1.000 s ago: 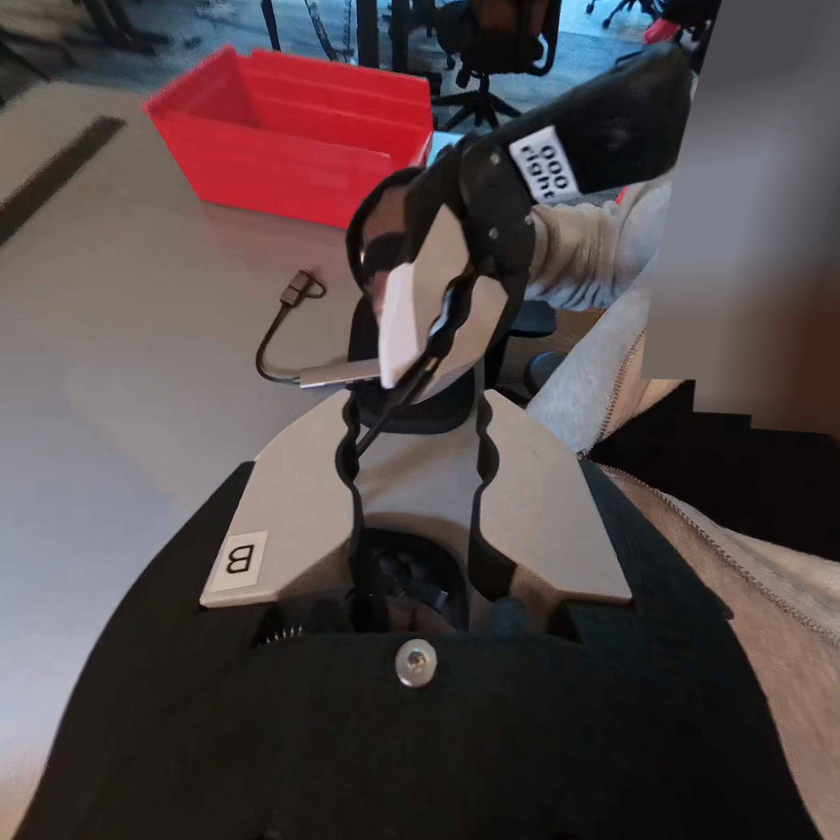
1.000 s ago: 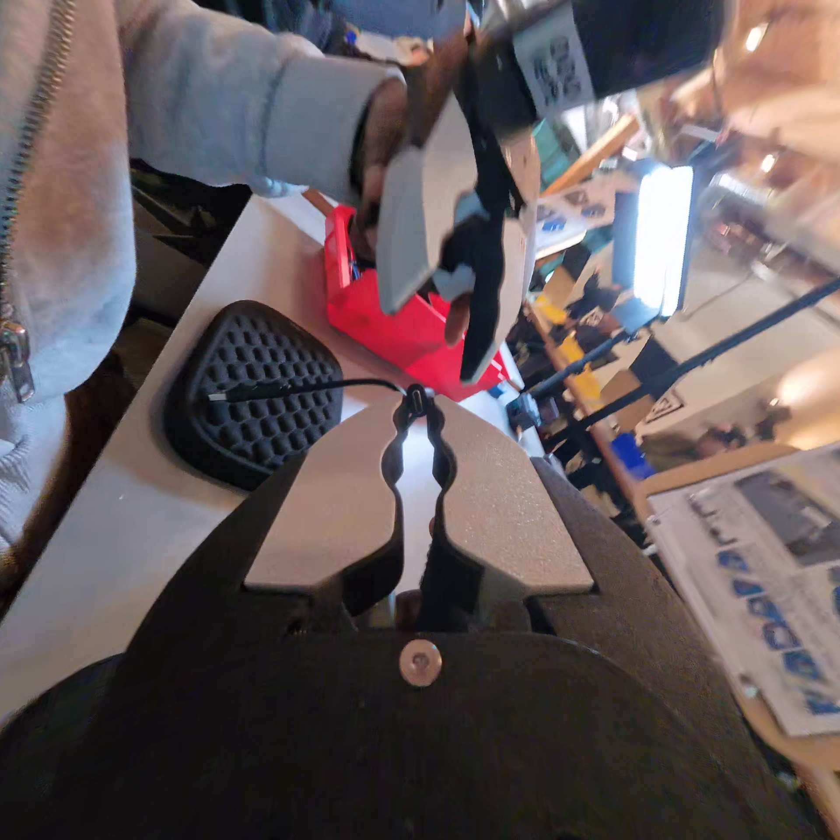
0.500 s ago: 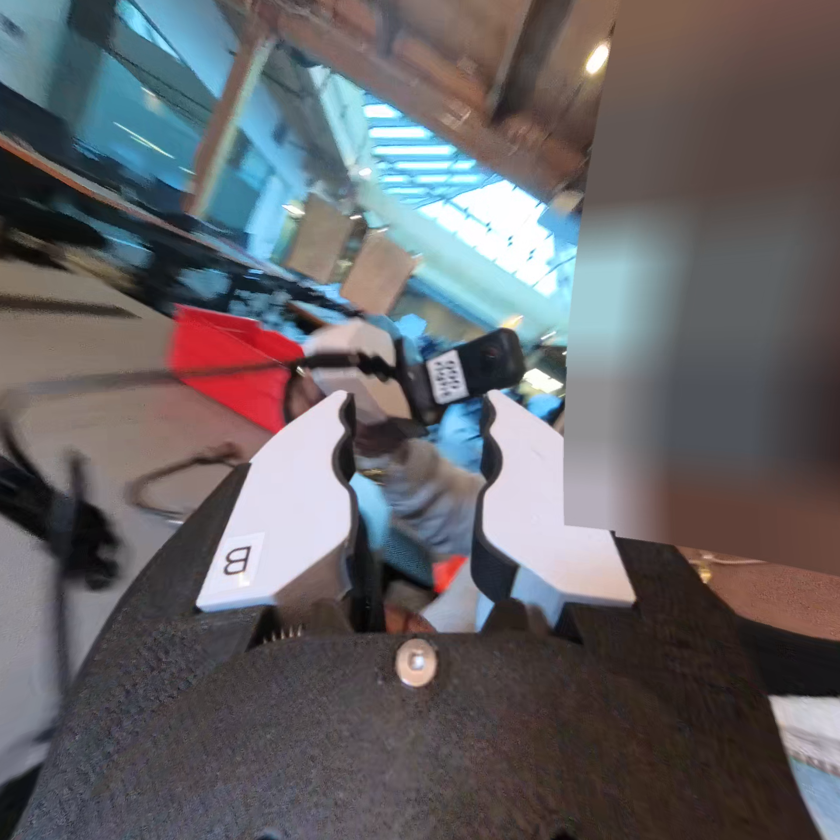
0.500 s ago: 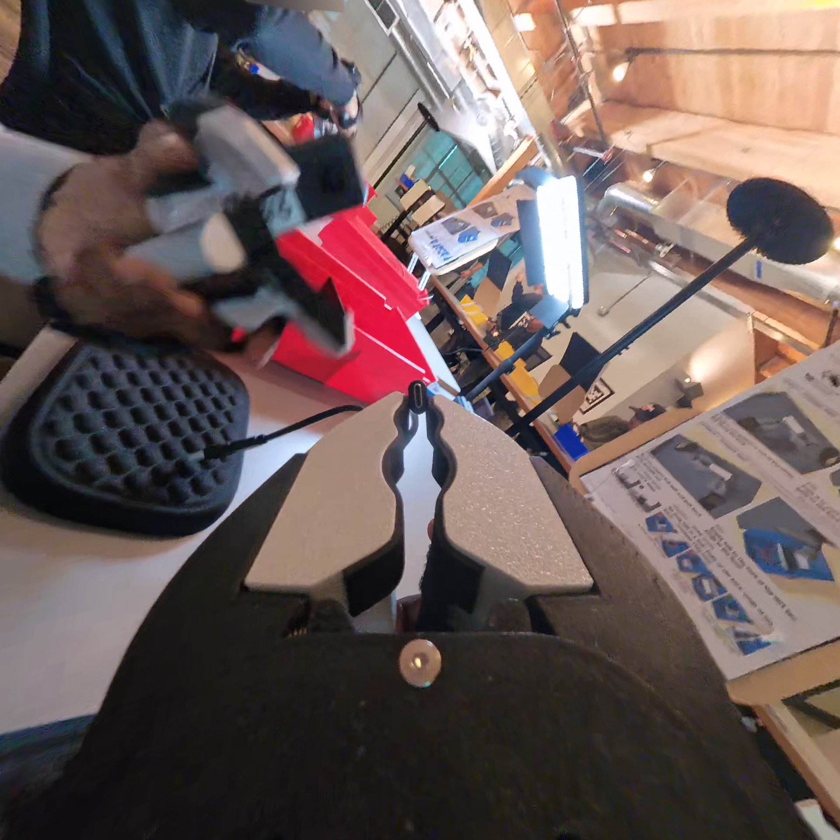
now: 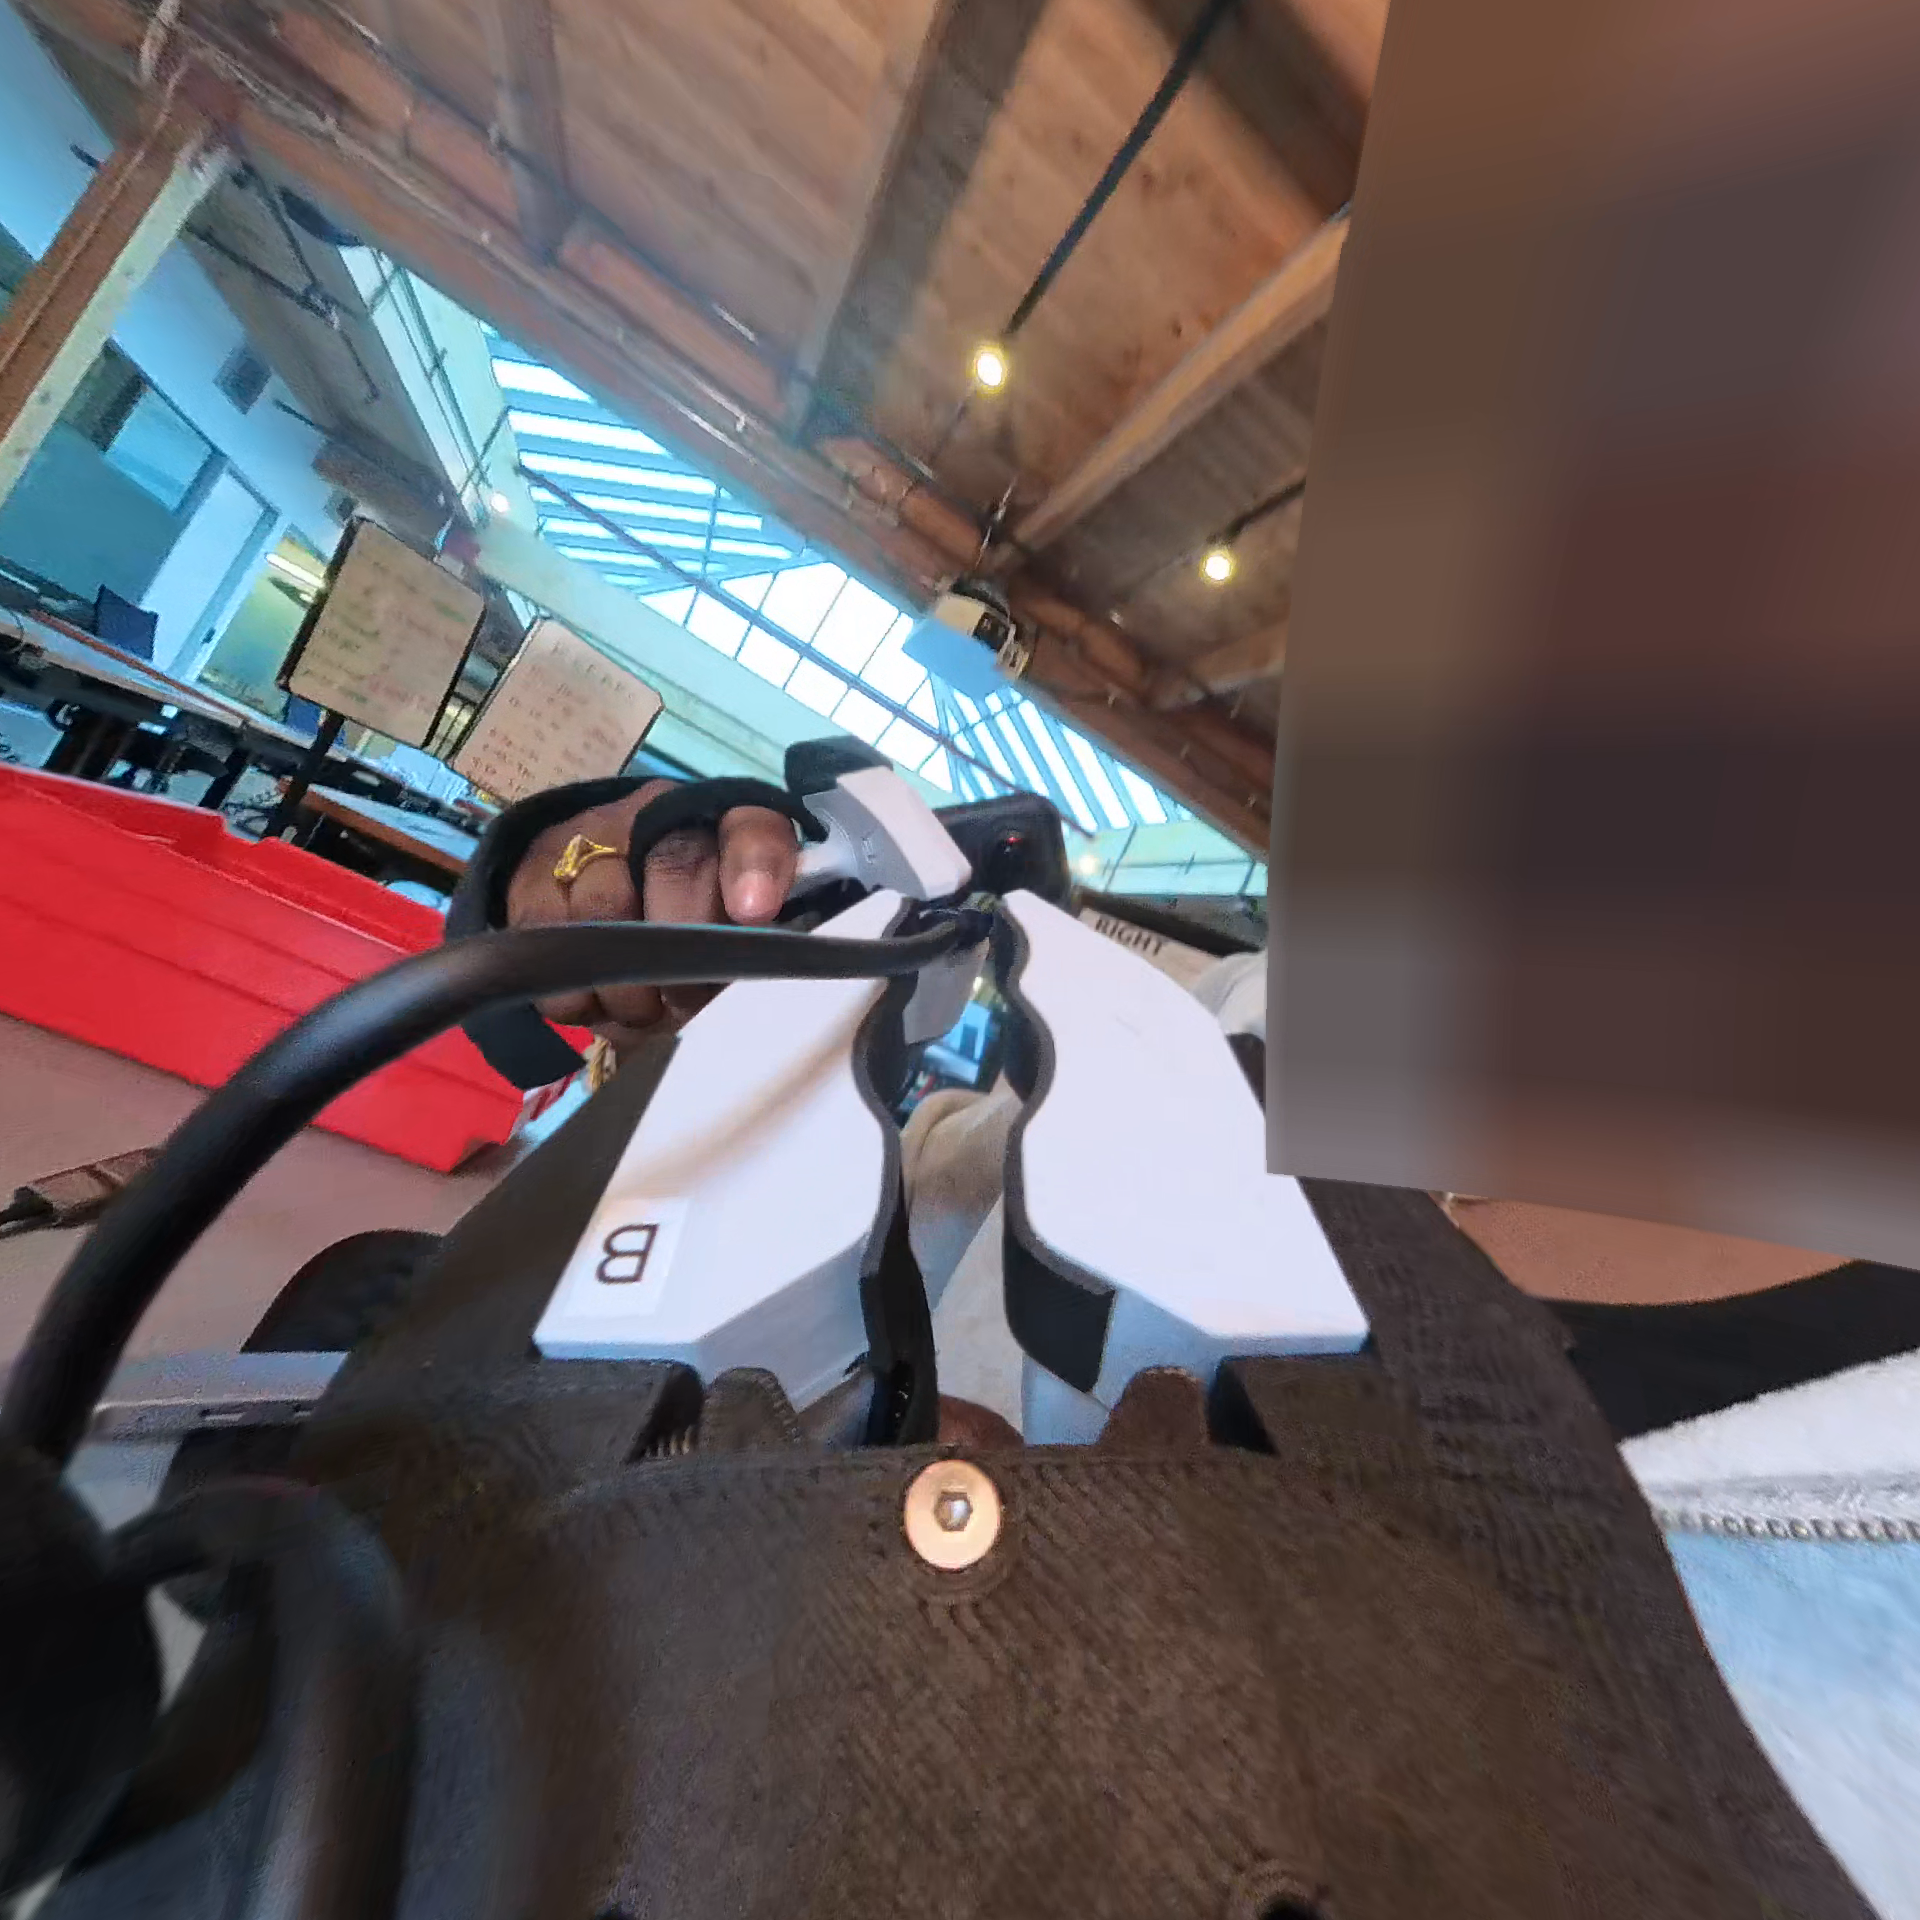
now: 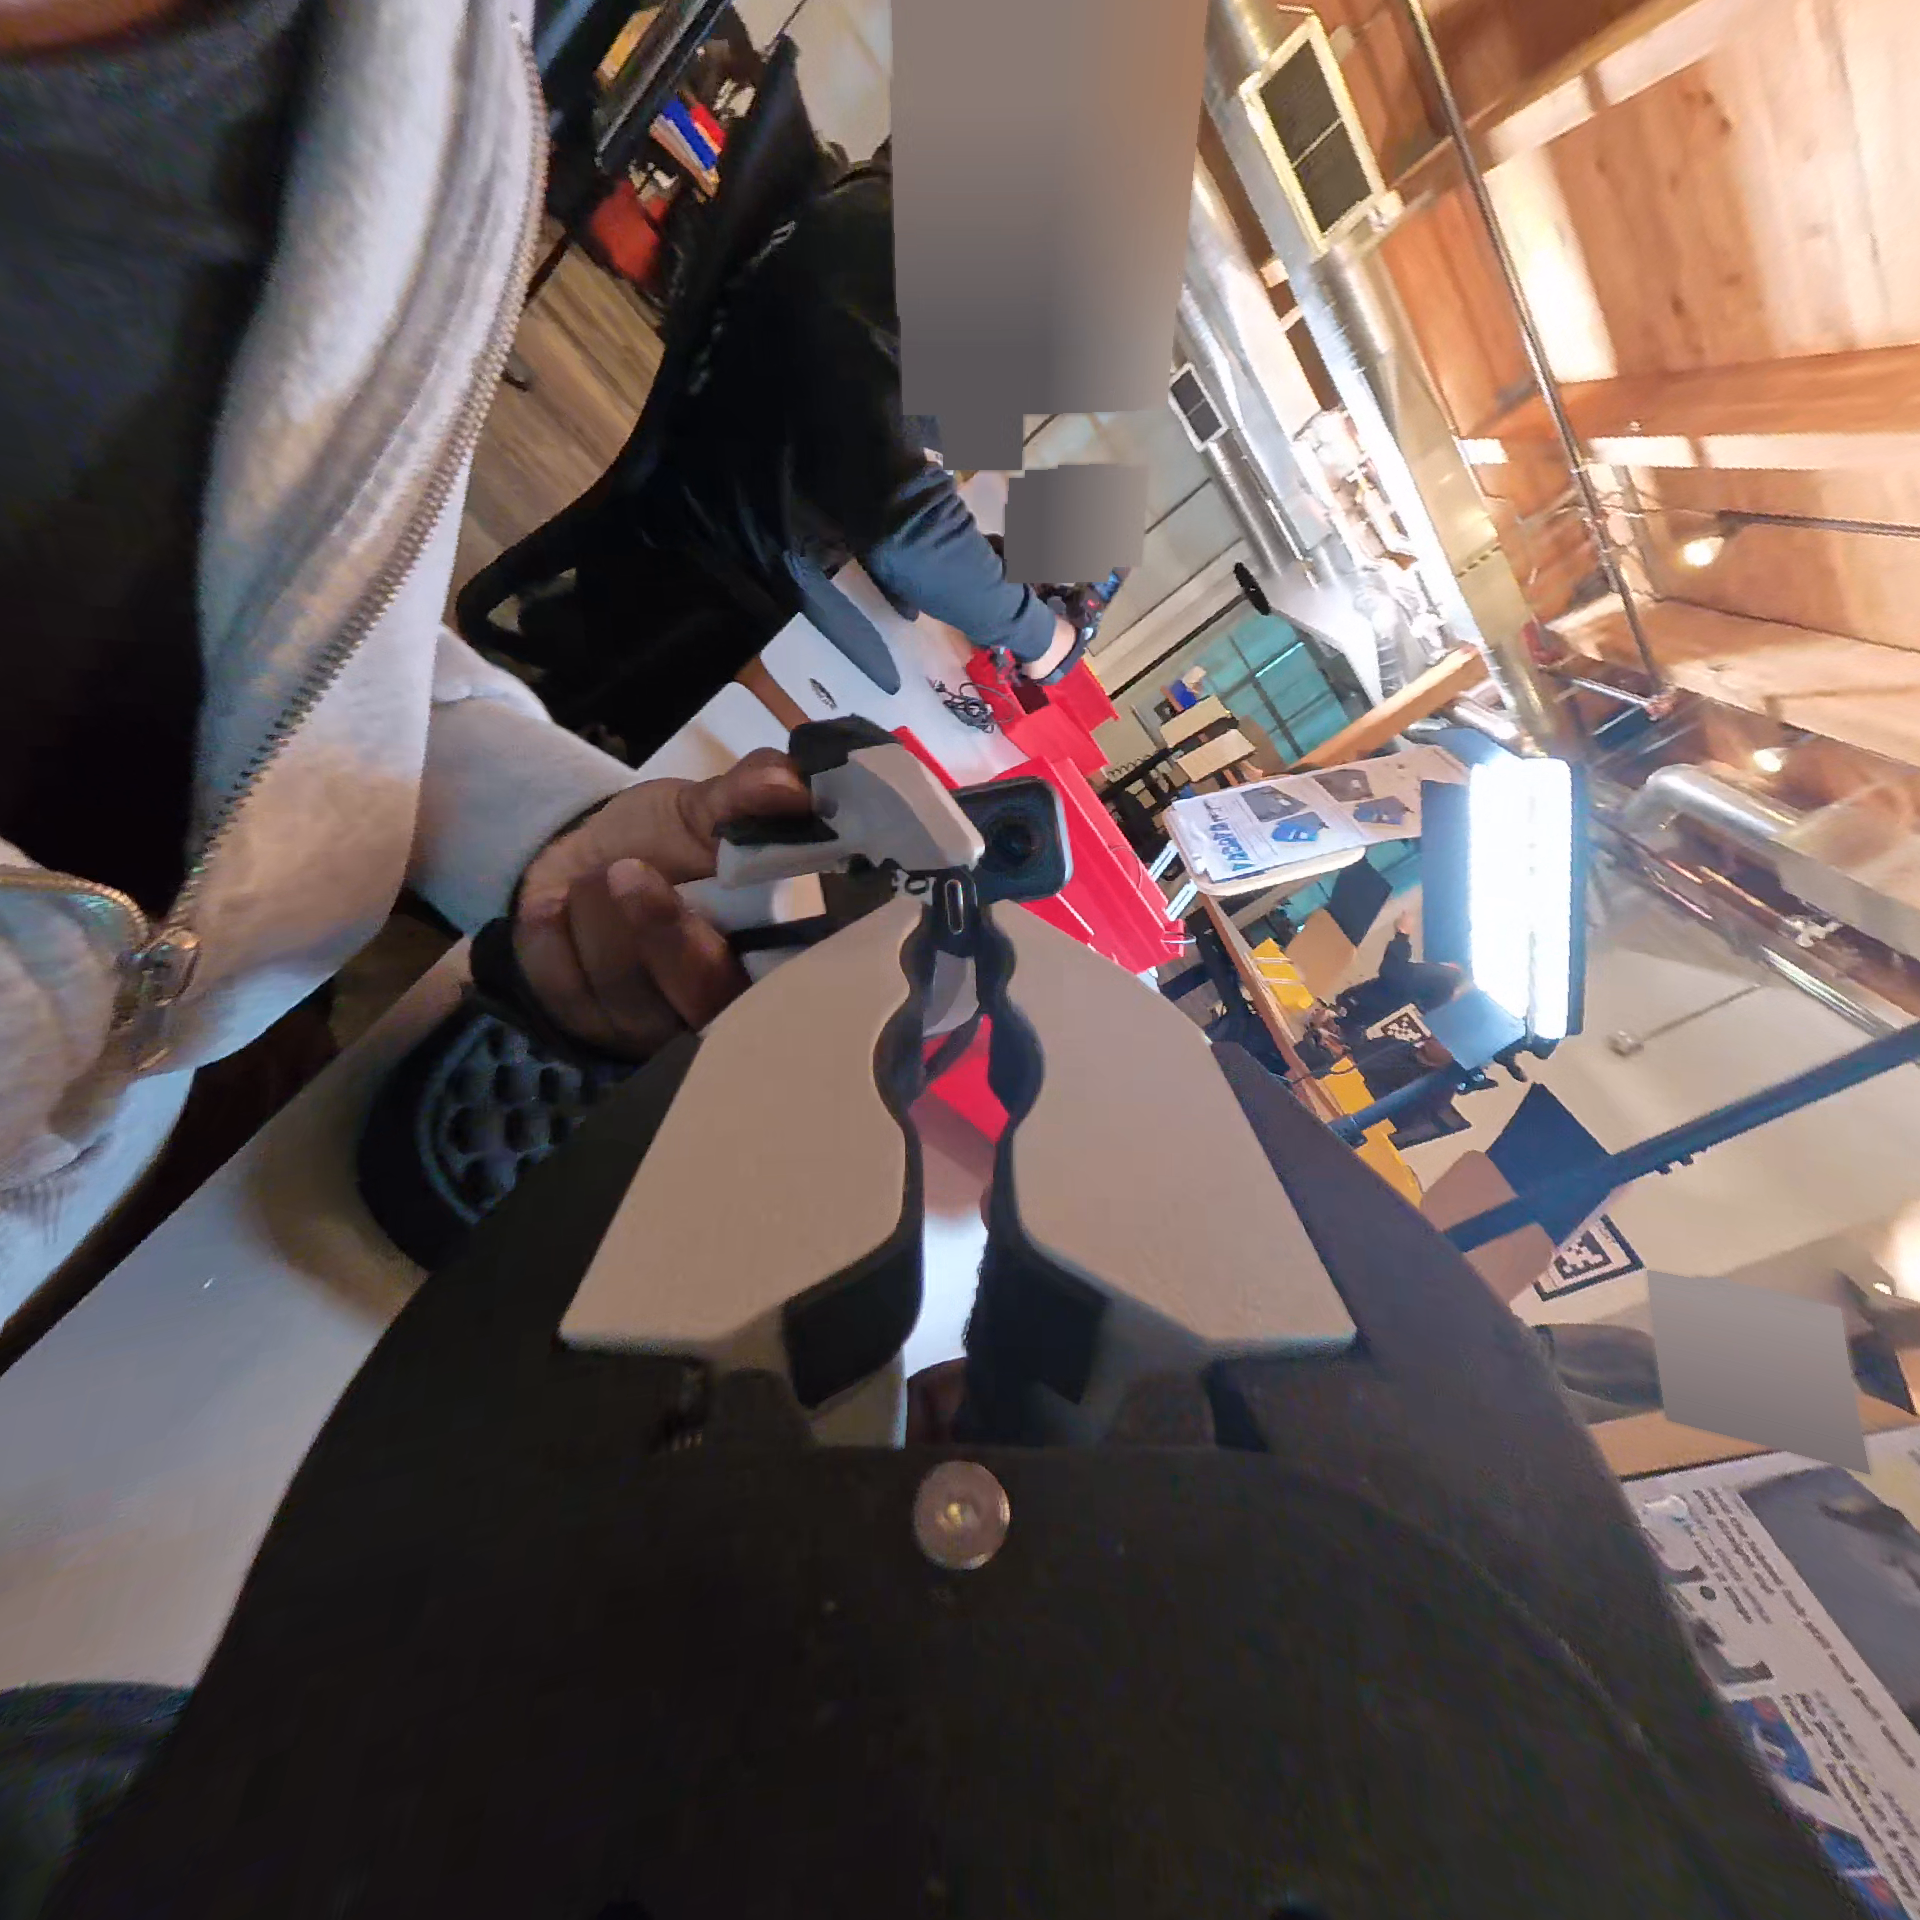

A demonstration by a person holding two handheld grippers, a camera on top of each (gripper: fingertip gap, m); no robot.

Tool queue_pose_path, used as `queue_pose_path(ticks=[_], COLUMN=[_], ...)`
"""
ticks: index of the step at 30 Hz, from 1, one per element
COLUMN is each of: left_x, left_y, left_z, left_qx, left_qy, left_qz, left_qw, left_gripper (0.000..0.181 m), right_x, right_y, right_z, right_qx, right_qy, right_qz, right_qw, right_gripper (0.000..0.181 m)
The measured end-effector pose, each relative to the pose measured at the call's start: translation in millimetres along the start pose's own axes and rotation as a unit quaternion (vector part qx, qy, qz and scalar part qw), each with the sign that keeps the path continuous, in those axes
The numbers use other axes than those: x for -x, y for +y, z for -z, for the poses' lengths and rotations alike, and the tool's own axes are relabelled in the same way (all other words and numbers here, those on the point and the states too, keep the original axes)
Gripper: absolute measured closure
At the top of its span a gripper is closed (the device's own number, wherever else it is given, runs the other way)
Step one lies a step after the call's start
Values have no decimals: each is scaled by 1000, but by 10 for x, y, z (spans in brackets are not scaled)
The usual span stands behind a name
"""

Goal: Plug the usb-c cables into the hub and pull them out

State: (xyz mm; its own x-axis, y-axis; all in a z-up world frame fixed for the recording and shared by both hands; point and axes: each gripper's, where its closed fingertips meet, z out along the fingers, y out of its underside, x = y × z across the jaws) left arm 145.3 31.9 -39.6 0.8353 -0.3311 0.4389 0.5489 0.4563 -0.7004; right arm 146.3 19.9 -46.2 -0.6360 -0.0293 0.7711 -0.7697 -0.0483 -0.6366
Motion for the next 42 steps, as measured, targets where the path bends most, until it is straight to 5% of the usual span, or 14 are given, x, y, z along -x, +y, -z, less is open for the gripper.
queue_pose_path(ticks=[1, 4, 6, 10, 13, 19, 22, 32, 42], left_x=[-6, 14, 1, 45, 54, 78, 91, 106, 171], left_y=[22, 25, -25, -17, 14, 8, 22, 75, 281], left_z=[2, 24, 50, 99, 97, 123, 117, 117, 215], left_qx=[10, 14, -2, 31, 56, 44, 41, 49, 179], left_qy=[-2, -26, -46, -114, -138, -139, -134, -132, -142], left_qz=[-7, -79, -178, -372, -442, -419, -406, -390, -369], left_qw=[1000, 996, 983, 921, 884, 896, 903, 910, 901], left_gripper=[168, 168, 168, 169, 168, 168, 168, 168, 162], right_x=[21, 18, -42, -30, -18, 36, 37, 66, 267], right_y=[-2, 32, 59, 83, 27, 66, 116, 132, 245], right_z=[4, 7, 31, 44, 53, 31, 12, 24, -3], right_qx=[2, 19, 11, -47, -87, -57, -43, -41, 11], right_qy=[-5, 1, 19, -15, -38, -18, -1, -12, -95], right_qz=[5, -33, -144, -470, -551, -474, -449, -435, -475], right_qw=[1000, 999, 989, 881, 829, 878, 893, 899, 875], right_gripper=[175, 173, 157, 141, 153, 149, 161, 170, 170])
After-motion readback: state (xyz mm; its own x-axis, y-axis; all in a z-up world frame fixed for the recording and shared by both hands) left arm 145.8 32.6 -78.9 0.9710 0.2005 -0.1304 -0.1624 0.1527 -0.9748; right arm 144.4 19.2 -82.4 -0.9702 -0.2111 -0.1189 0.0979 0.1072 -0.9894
